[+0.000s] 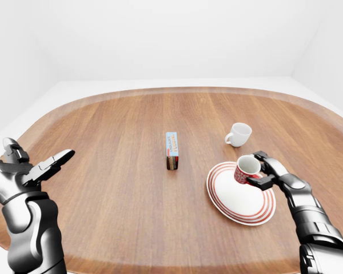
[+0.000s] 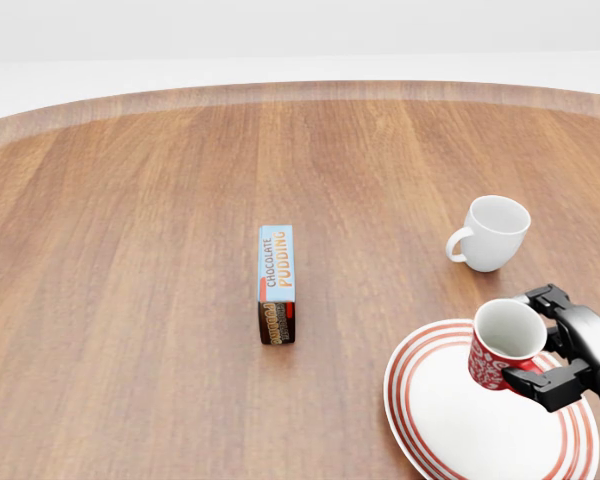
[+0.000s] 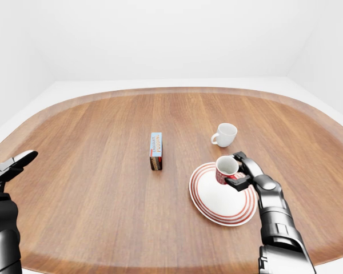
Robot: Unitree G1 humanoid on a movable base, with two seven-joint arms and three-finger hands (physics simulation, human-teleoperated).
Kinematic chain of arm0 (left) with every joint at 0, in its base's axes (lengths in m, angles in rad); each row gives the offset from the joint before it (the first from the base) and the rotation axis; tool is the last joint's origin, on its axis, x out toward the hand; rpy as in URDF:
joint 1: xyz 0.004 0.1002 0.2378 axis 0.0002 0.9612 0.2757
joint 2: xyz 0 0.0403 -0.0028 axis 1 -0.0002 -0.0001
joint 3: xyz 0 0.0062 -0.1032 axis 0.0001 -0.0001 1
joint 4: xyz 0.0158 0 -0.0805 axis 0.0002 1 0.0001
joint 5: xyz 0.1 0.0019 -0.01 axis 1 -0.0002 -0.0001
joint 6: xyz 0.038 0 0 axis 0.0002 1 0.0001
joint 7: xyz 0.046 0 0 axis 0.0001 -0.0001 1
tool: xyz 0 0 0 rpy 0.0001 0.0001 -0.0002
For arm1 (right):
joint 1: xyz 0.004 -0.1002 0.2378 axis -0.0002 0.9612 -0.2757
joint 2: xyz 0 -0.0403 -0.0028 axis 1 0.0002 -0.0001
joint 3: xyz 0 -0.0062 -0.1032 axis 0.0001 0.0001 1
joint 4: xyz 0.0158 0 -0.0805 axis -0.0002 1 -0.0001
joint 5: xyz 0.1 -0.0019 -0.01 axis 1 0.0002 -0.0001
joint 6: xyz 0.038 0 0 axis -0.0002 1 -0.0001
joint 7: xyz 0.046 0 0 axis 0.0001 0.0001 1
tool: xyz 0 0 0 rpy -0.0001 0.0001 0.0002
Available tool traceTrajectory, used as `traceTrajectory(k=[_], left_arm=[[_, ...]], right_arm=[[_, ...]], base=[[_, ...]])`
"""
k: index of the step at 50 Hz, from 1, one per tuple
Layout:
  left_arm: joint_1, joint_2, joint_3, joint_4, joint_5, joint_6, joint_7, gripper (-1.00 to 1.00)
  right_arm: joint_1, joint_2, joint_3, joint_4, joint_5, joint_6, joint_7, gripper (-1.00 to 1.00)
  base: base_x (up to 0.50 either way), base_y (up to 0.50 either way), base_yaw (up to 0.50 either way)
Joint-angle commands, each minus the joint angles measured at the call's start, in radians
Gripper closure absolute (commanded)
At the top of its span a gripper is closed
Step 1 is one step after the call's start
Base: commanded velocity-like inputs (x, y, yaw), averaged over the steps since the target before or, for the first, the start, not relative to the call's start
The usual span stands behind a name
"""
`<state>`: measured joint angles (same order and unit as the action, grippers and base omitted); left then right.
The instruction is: Pick up the red mug and put it on the plate
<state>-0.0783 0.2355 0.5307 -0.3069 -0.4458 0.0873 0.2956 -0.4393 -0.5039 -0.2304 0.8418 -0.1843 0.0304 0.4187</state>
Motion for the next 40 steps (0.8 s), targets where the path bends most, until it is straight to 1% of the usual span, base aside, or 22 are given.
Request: traceTrajectory(k=[1, 3, 5, 7, 9, 10, 15, 16, 17, 19, 21, 23, 27, 29, 30, 31, 32, 33, 34, 40], left_arm=[[0.002, -0.002, -0.002, 0.007, 0.003, 0.000, -0.003, -1.00], [0.001, -0.002, -0.003, 0.008, 0.004, 0.000, -0.003, -1.00], [-0.001, -0.001, -0.003, 0.009, 0.004, 0.000, -0.002, -1.00], [-0.001, 0.000, -0.003, 0.012, 0.003, 0.000, -0.003, -1.00], [-0.001, 0.000, -0.003, 0.013, 0.003, 0.000, -0.003, -1.00], [-0.001, 0.000, -0.003, 0.010, 0.002, 0.000, -0.002, -1.00], [-0.001, 0.001, -0.002, 0.007, 0.002, 0.000, -0.001, -1.00], [-0.002, 0.001, -0.002, 0.008, 0.002, 0.000, 0.000, -1.00], [-0.002, 0.001, -0.003, 0.011, 0.003, 0.000, -0.002, -1.00], [-0.001, 0.001, -0.003, 0.006, 0.002, 0.000, 0.000, -1.00], [-0.002, 0.001, -0.002, 0.010, 0.003, 0.000, -0.002, -1.00], [-0.003, 0.002, -0.003, 0.006, 0.002, 0.000, 0.000, -1.00], [-0.003, 0.002, -0.004, 0.010, 0.003, 0.000, -0.001, -1.00], [-0.001, 0.002, -0.002, 0.003, 0.001, 0.000, 0.001, -1.00], [-0.001, 0.001, -0.002, 0.004, 0.002, 0.000, 0.000, -1.00], [-0.003, 0.001, -0.003, 0.008, 0.003, 0.000, -0.001, -1.00], [-0.003, 0.001, -0.003, 0.011, 0.004, 0.000, -0.002, -1.00], [-0.003, 0.001, -0.003, 0.011, 0.003, 0.000, -0.002, -1.00], [-0.003, 0.001, -0.003, 0.013, 0.003, 0.000, -0.002, -1.00], [-0.002, 0.001, -0.004, 0.010, 0.003, 0.000, -0.002, -1.00]], right_arm=[[0.030, -0.013, 0.001, 0.133, 0.014, -0.050, -0.008, 1.00], [0.027, -0.015, 0.002, 0.142, 0.018, -0.051, -0.009, 1.00], [0.027, -0.017, -0.001, 0.125, 0.026, -0.036, -0.007, 1.00], [0.022, -0.019, 0.000, 0.138, 0.026, -0.044, -0.009, 1.00], [0.024, -0.018, 0.000, 0.129, 0.029, -0.039, -0.006, 1.00], [0.024, -0.017, 0.001, 0.136, 0.029, -0.045, -0.008, 1.00], [0.022, -0.018, 0.004, 0.142, 0.031, -0.047, -0.009, 1.00], [0.022, -0.019, 0.003, 0.140, 0.032, -0.044, -0.007, 1.00], [0.028, -0.018, 0.001, 0.121, 0.035, -0.034, -0.004, 1.00], [0.016, -0.018, 0.000, 0.158, 0.038, -0.057, -0.010, 1.00], [0.011, -0.019, 0.001, 0.167, 0.044, -0.059, -0.012, 1.00], [0.008, -0.021, 0.003, 0.183, 0.045, -0.069, -0.016, 1.00], [0.004, -0.023, 0.005, 0.191, 0.050, -0.071, -0.016, 1.00], [-0.003, -0.021, 0.009, 0.221, 0.050, -0.091, -0.021, 1.00], [-0.003, -0.021, 0.010, 0.223, 0.052, -0.092, -0.021, 1.00], [-0.009, -0.019, 0.012, 0.249, 0.052, -0.106, -0.028, 1.00], [-0.009, -0.018, 0.017, 0.258, 0.051, -0.112, -0.030, 1.00], [-0.008, -0.017, 0.019, 0.258, 0.052, -0.112, -0.030, 1.00], [-0.017, -0.017, 0.021, 0.283, 0.051, -0.118, -0.034, 1.00], [-0.028, -0.022, 0.028, 0.314, 0.055, -0.118, -0.039, 1.00]], base=[[0.00, 0.00, 0.00], [0.00, 0.00, 0.00], [0.00, 0.00, 0.00], [0.00, 0.00, 0.00], [0.00, 0.00, 0.00], [0.00, 0.00, 0.00], [0.00, 0.00, 0.00], [0.00, 0.00, 0.00], [0.00, 0.00, 0.00], [0.00, 0.00, 0.00], [0.00, 0.00, 0.00], [0.00, 0.00, 0.00], [0.00, 0.00, 0.00], [0.00, 0.00, 0.00], [0.00, 0.00, 0.00], [0.00, 0.00, 0.00], [0.00, 0.00, 0.00], [0.00, 0.00, 0.00], [0.00, 0.00, 0.00], [0.00, 0.00, 0.00]])
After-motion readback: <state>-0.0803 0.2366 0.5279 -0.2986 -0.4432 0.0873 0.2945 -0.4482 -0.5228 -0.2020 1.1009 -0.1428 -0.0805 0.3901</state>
